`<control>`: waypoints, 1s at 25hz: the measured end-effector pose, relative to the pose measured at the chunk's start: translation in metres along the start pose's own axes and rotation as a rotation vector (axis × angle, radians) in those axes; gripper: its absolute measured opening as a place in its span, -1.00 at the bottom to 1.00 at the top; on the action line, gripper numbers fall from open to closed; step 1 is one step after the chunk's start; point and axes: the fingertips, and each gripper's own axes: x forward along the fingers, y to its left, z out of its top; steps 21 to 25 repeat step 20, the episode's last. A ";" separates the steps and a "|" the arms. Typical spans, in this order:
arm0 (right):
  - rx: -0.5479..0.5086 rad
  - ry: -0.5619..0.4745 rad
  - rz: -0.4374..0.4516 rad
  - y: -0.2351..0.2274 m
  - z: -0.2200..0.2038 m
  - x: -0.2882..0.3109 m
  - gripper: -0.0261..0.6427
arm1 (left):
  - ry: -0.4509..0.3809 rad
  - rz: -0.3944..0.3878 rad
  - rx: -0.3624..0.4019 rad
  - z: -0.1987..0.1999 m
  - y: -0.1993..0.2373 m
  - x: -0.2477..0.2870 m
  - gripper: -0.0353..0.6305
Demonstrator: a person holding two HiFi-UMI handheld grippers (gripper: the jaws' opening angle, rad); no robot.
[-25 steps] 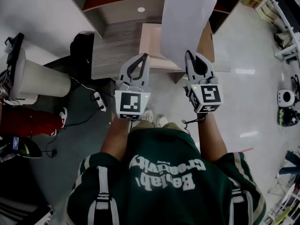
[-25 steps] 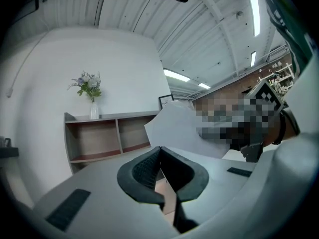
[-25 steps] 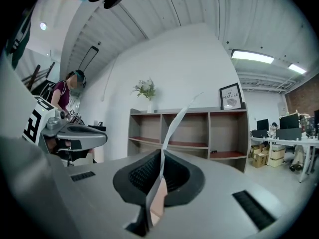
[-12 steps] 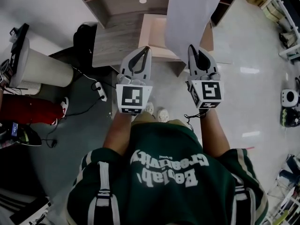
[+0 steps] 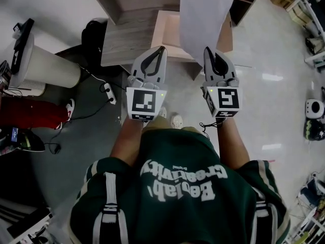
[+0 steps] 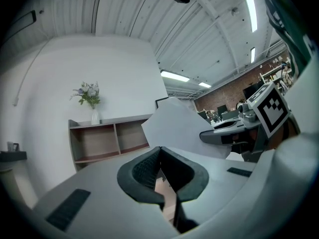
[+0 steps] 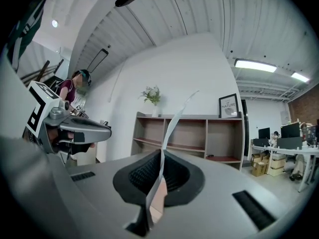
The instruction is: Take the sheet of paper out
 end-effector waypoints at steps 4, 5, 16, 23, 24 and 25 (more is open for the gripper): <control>0.006 -0.015 0.002 0.002 0.001 -0.004 -0.82 | 0.005 -0.004 0.016 -0.002 -0.002 -0.005 -0.84; 0.008 -0.017 0.002 0.002 0.000 -0.005 -0.82 | 0.005 -0.005 0.020 -0.002 -0.003 -0.005 -0.84; 0.018 -0.022 -0.008 -0.005 -0.003 -0.009 -0.82 | -0.006 -0.010 0.027 0.002 -0.006 -0.007 -0.84; 0.024 -0.020 -0.015 -0.010 -0.002 -0.009 -0.82 | -0.004 -0.006 0.027 0.002 -0.004 -0.007 -0.84; 0.024 -0.020 -0.015 -0.010 -0.002 -0.009 -0.82 | -0.004 -0.006 0.027 0.002 -0.004 -0.007 -0.84; 0.024 -0.020 -0.015 -0.010 -0.002 -0.009 -0.82 | -0.004 -0.006 0.027 0.002 -0.004 -0.007 -0.84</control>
